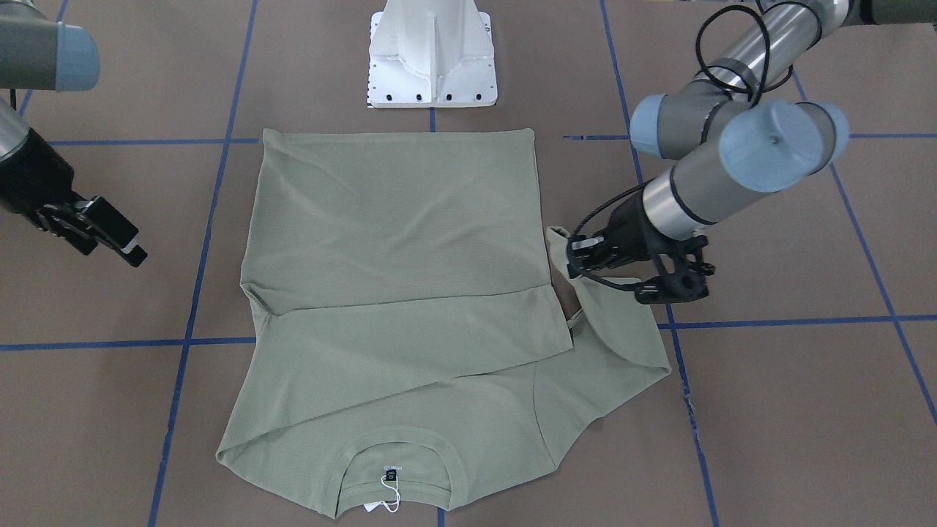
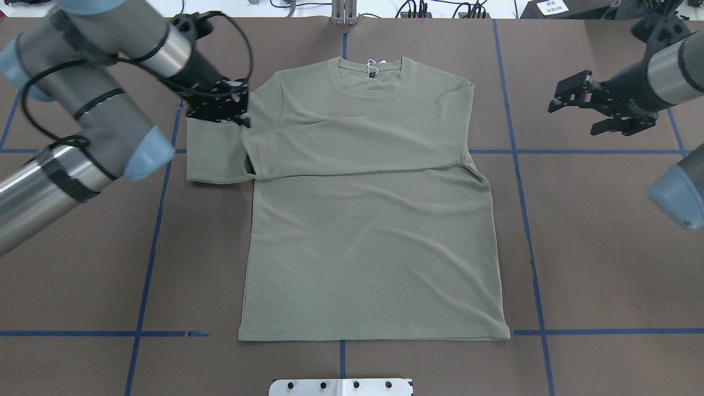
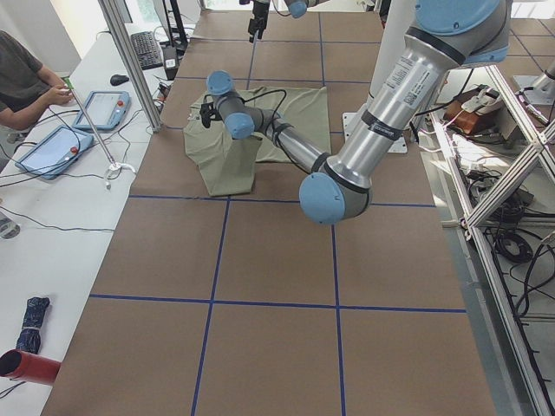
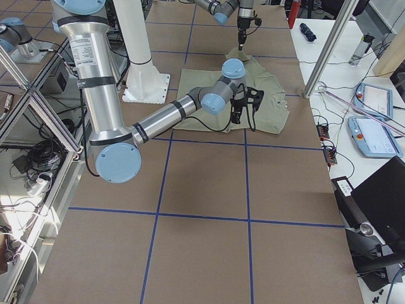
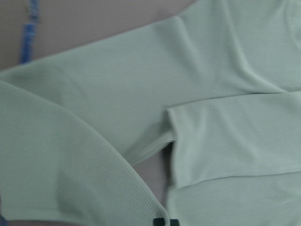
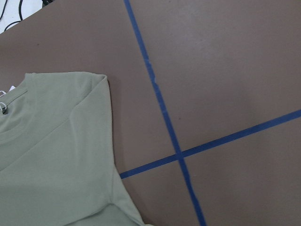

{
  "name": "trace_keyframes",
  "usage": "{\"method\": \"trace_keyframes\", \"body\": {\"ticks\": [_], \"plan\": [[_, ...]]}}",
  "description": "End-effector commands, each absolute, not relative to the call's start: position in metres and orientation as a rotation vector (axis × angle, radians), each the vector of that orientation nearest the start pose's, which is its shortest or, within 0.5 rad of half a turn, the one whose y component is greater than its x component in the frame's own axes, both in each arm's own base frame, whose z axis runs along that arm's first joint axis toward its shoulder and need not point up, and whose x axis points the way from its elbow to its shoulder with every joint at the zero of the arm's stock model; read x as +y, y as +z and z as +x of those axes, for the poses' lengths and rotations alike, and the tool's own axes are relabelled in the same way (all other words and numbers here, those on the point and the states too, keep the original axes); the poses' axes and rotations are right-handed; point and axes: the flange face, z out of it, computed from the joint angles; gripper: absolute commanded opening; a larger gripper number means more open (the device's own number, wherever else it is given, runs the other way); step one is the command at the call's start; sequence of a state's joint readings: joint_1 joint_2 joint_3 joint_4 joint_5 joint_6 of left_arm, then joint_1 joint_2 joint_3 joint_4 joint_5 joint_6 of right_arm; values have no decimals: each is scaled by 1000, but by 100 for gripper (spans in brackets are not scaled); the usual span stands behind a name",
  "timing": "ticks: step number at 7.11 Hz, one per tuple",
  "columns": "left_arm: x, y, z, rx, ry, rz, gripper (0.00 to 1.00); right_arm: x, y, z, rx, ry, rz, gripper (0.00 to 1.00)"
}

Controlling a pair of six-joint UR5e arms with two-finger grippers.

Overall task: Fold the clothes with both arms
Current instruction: 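Fold the sleeve toward the collar with the left gripper while the right withdraws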

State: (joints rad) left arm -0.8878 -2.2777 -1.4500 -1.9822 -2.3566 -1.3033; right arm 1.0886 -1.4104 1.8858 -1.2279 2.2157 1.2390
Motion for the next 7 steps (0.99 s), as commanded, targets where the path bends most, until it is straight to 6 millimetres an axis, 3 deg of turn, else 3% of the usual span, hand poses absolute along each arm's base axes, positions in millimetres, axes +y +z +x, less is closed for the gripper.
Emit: {"method": "trace_keyframes", "body": {"ticks": [1, 2, 3, 4, 6, 7], "plan": [[-630, 88, 513, 1248, -328, -75, 0, -511, 417, -148, -985, 386, 58, 100], [-625, 44, 568, 1234, -384, -58, 0, -510, 418, -148, -984, 386, 56, 100], [-597, 38, 603, 1275, -373, 16, 0, -511, 419, -148, -981, 388, 60, 100], [-587, 37, 620, 1303, -381, 72, 61, -510, 420, -148, -981, 390, 59, 100], [-585, 27, 621, 1332, -463, 33, 66, -510, 419, -148, -985, 400, 56, 100], [-586, 28, 618, 1331, -476, 25, 79, -510, 415, -151, -988, 397, 60, 100]]}}
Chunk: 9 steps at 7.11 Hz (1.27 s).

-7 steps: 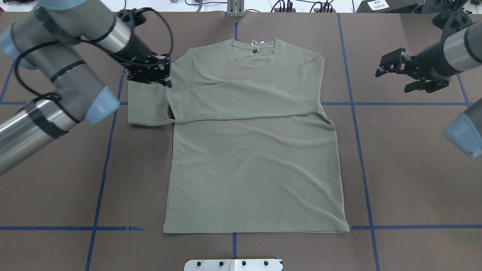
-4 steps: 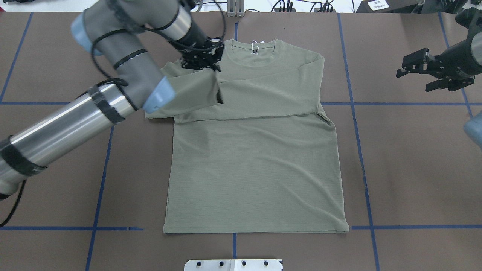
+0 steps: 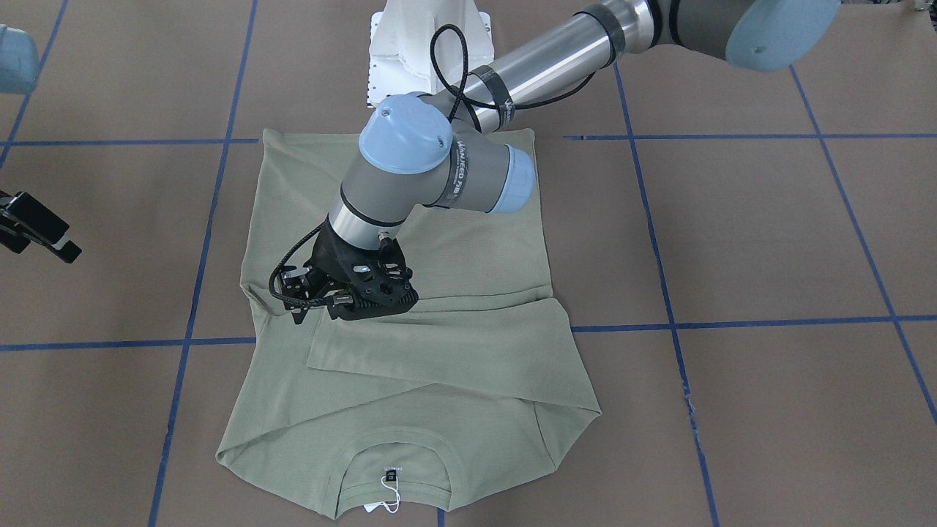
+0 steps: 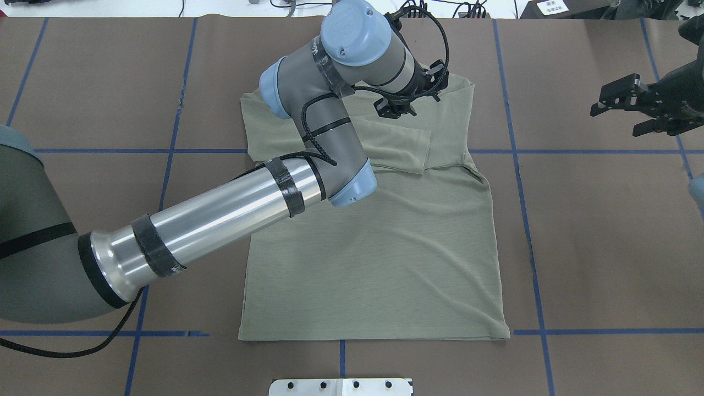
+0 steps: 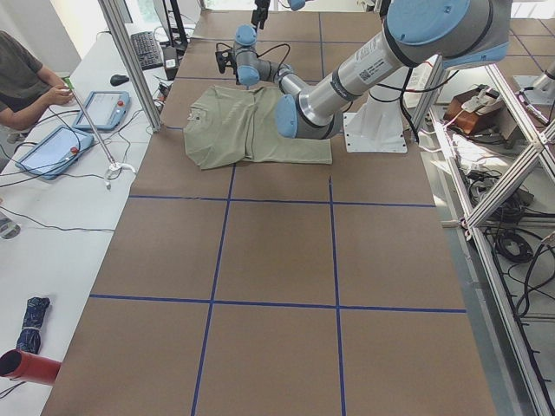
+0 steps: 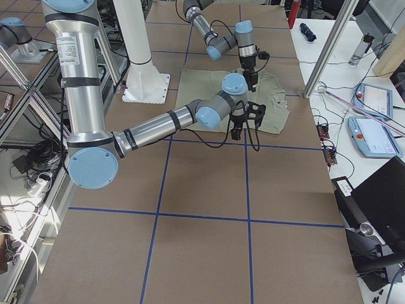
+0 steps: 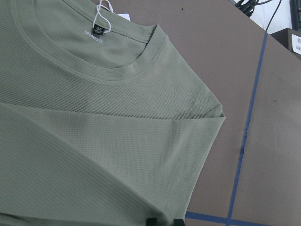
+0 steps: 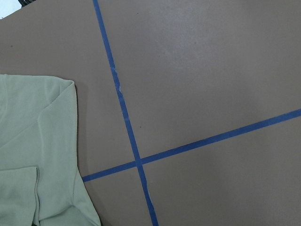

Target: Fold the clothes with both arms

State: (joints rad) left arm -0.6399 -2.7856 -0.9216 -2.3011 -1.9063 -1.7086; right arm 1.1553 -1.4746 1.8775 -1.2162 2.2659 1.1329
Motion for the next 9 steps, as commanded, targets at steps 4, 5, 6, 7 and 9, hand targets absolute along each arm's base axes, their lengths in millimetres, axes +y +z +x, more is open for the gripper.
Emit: {"method": "trace_keyframes", "body": {"ticks": [4, 5, 6, 7, 9], "plan": [[-507, 108, 488, 1336, -372, 31, 79, -423, 344, -327, -1002, 496, 40, 100], [-488, 126, 462, 1334, -334, 66, 78, -382, 330, -367, -1012, 561, 33, 100], [-476, 138, 445, 1341, -328, 73, 78, -343, 322, -397, -1022, 600, 8, 100], [-472, 141, 440, 1343, -327, 74, 78, -290, 326, -426, -1015, 647, 7, 99], [-471, 148, 440, 1335, -333, 72, 78, -203, 366, -449, -955, 691, 53, 98]]}}
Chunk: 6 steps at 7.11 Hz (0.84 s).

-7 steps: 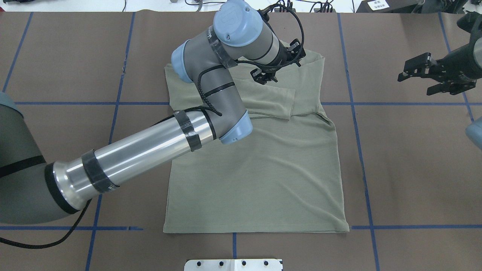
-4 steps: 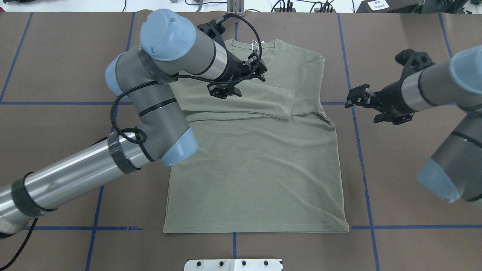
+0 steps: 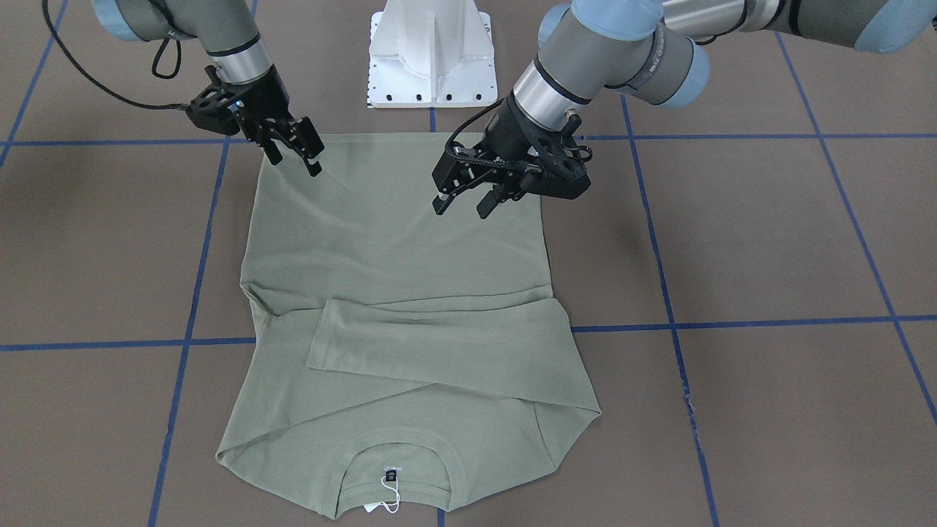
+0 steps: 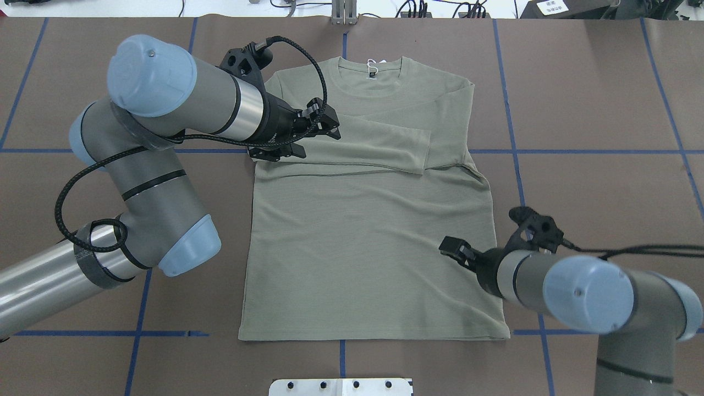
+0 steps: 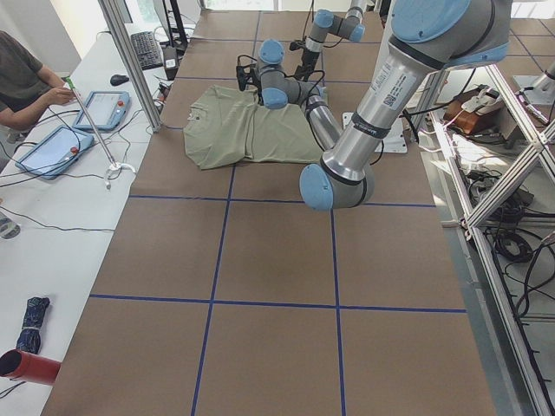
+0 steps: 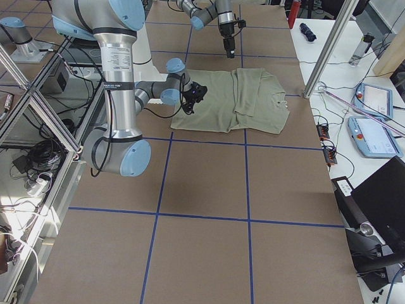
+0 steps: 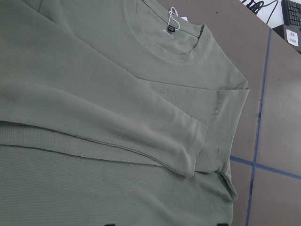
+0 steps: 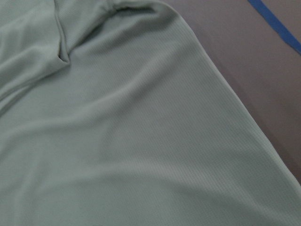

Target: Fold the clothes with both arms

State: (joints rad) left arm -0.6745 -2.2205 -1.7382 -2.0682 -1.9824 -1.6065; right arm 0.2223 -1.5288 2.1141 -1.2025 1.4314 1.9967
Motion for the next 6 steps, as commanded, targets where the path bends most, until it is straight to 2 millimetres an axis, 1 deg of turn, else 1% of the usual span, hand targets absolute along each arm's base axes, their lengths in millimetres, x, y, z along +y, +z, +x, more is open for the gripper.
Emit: {"method": "trace_keyframes", "body": {"ticks": [1, 2, 4, 5, 6], "plan": [[-470, 149, 439, 1333, -335, 73, 78, -185, 390, -446, -908, 678, 59, 97], [-469, 150, 440, 1333, -333, 71, 78, -181, 396, -444, -896, 681, 57, 96], [-469, 153, 442, 1328, -334, 67, 78, -172, 414, -434, -854, 660, 55, 94], [-468, 152, 442, 1330, -333, 68, 78, -165, 421, -423, -835, 645, 52, 93], [-467, 152, 443, 1329, -332, 66, 79, -160, 425, -421, -827, 643, 47, 90]]}}
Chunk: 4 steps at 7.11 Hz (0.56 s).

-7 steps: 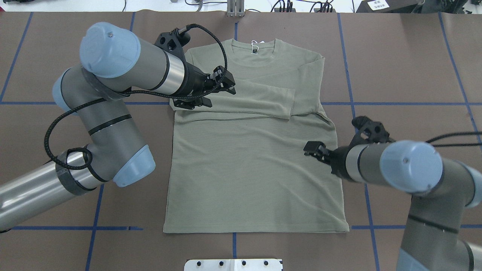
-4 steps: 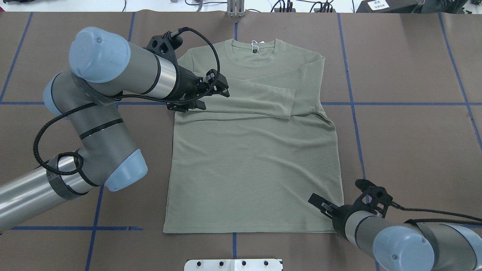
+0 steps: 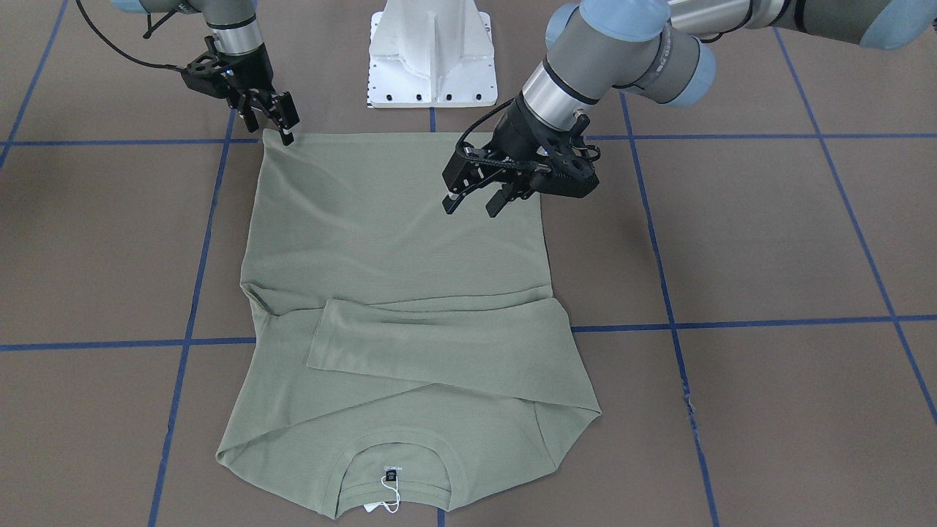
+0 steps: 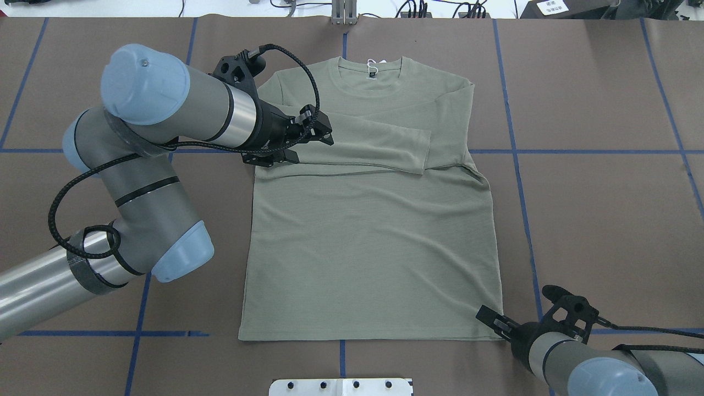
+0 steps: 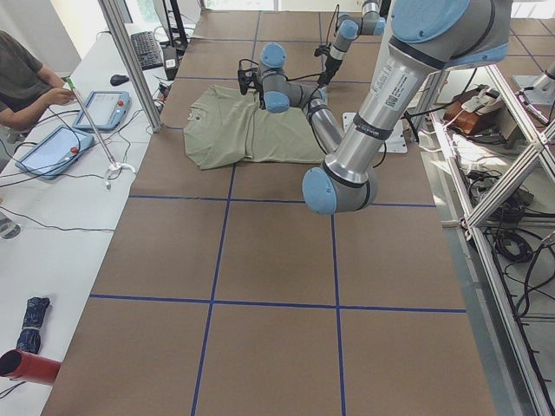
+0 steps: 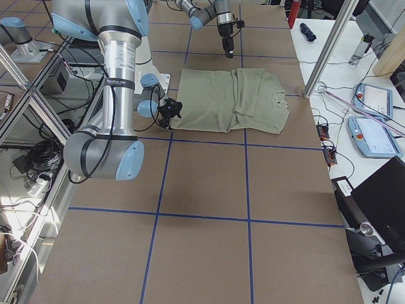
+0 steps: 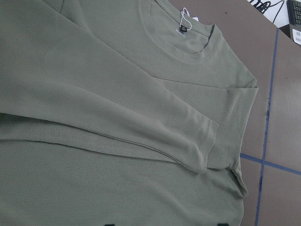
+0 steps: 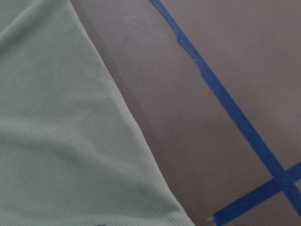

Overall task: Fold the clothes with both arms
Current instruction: 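Move the left gripper to the other hem corner nearest the robot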

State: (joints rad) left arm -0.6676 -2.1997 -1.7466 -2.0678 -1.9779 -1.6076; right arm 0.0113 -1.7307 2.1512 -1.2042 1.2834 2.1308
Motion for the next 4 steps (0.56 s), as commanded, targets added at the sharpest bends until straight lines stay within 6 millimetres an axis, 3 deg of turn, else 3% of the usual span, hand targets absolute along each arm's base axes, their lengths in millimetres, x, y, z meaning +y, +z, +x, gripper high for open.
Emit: {"method": "trace_keyframes", "body": {"ticks": [1, 2, 3, 4], "plan": [[-467, 152, 443, 1329, -332, 66, 79, -157, 425, -422, -828, 652, 38, 72], [-467, 152, 442, 1330, -333, 68, 79, -157, 425, -424, -830, 654, 39, 62], [-467, 153, 443, 1328, -335, 66, 79, -157, 423, -426, -835, 656, 38, 62], [-468, 158, 443, 1321, -338, 63, 79, -157, 420, -428, -842, 665, 32, 47]]}}
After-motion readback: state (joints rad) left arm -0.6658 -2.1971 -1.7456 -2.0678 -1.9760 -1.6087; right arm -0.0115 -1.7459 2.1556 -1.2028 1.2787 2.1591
